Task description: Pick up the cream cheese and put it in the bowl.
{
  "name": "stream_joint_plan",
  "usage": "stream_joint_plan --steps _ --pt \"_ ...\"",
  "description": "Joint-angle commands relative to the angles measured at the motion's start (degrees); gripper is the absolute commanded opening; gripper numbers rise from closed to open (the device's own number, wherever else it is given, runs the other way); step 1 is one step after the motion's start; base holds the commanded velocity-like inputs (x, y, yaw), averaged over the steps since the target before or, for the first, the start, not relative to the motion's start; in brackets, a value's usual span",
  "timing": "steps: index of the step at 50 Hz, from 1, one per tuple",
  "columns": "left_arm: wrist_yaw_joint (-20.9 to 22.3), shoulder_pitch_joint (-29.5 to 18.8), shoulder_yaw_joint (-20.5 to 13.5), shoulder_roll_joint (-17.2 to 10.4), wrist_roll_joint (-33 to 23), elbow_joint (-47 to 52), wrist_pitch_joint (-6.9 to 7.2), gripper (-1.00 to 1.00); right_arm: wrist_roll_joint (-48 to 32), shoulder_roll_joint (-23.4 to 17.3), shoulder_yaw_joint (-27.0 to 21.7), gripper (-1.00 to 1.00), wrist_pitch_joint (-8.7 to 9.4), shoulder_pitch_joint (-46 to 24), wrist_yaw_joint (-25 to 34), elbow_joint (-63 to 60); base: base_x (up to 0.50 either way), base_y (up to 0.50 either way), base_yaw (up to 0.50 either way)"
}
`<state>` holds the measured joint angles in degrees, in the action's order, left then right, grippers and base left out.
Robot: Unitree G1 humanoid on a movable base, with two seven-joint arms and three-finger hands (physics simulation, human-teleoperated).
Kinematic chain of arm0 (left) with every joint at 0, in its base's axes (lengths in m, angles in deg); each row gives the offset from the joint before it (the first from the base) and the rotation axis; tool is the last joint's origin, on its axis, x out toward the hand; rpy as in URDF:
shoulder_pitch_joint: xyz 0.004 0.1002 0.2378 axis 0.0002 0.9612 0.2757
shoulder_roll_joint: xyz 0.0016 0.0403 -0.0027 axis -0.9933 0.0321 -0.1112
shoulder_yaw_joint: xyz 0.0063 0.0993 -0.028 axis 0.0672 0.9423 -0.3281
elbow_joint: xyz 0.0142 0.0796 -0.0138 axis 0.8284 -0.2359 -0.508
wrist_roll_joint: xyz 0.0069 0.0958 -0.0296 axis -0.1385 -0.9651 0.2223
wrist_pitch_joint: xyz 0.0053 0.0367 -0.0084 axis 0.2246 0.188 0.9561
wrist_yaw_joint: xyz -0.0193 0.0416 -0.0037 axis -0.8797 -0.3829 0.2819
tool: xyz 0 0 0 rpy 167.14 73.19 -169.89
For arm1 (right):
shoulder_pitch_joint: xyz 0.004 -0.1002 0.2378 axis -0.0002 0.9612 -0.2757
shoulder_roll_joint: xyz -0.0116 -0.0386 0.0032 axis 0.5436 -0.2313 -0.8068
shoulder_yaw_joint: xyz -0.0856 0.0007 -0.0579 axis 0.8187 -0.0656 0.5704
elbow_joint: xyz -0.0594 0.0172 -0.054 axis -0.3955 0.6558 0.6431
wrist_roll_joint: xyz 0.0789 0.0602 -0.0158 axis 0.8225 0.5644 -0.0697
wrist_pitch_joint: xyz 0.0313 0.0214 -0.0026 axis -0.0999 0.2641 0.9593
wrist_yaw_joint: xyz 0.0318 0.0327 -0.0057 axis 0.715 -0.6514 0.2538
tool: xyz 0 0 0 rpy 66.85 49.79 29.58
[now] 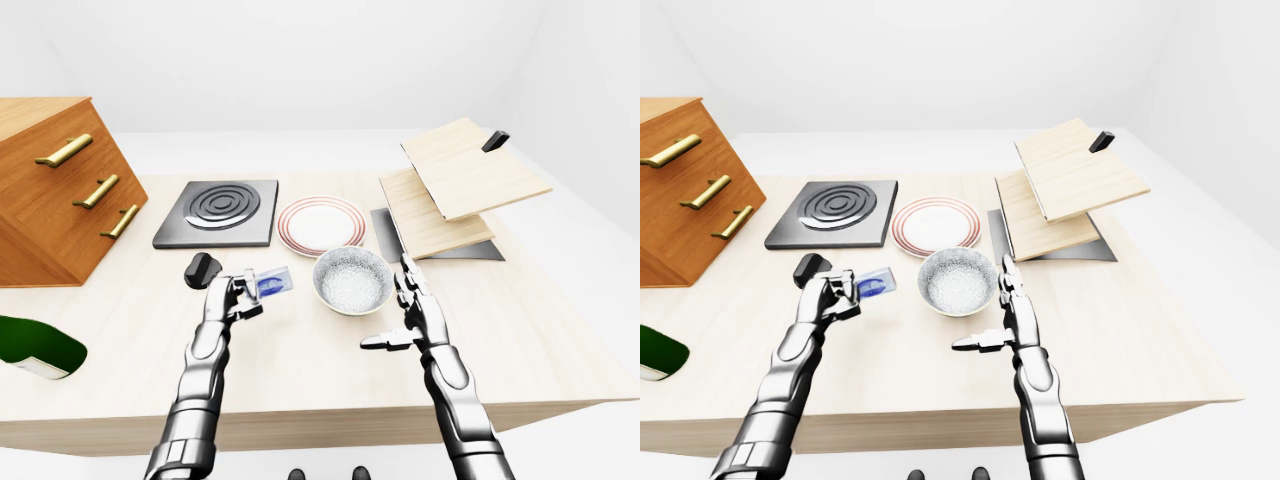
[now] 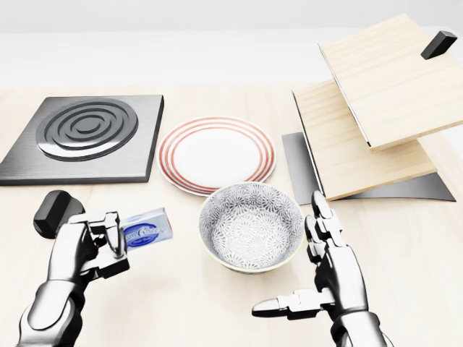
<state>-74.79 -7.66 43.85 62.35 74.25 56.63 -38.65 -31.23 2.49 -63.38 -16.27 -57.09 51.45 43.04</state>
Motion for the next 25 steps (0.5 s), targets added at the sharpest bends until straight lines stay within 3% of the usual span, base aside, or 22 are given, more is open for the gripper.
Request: stream_joint_plan --steps 1,7,12,25 --pt "-0.02 -6.33 -1.88 -2.31 -2.55 13.79 0.00 -1.00 0.99 -0.11 -0.72 1.00 -0.43 -0.91 0.03 1.66 0.00 0.00 0.00" --pt "-0.48 -13.10 -1.00 -3.30 -4.98 12.87 0.00 -1.00 3.30 -0.43 -2.26 1.00 -0.43 -1.75 -0.38 1.93 0.00 0.00 0.00" --pt "0.10 -16.40 0.98 -2.15 -7.28 9.00 0.00 -1.00 4.56 -0.80 -3.39 1.00 -0.43 -2.12 -1.58 1.63 0.00 0.00 0.00" --pt "2.20 -17.04 7.18 4.32 -19.65 8.08 0.00 -1.00 7.41 -1.55 -4.93 1.00 -0.43 -2.68 -2.61 2.15 0.00 0.00 0.00"
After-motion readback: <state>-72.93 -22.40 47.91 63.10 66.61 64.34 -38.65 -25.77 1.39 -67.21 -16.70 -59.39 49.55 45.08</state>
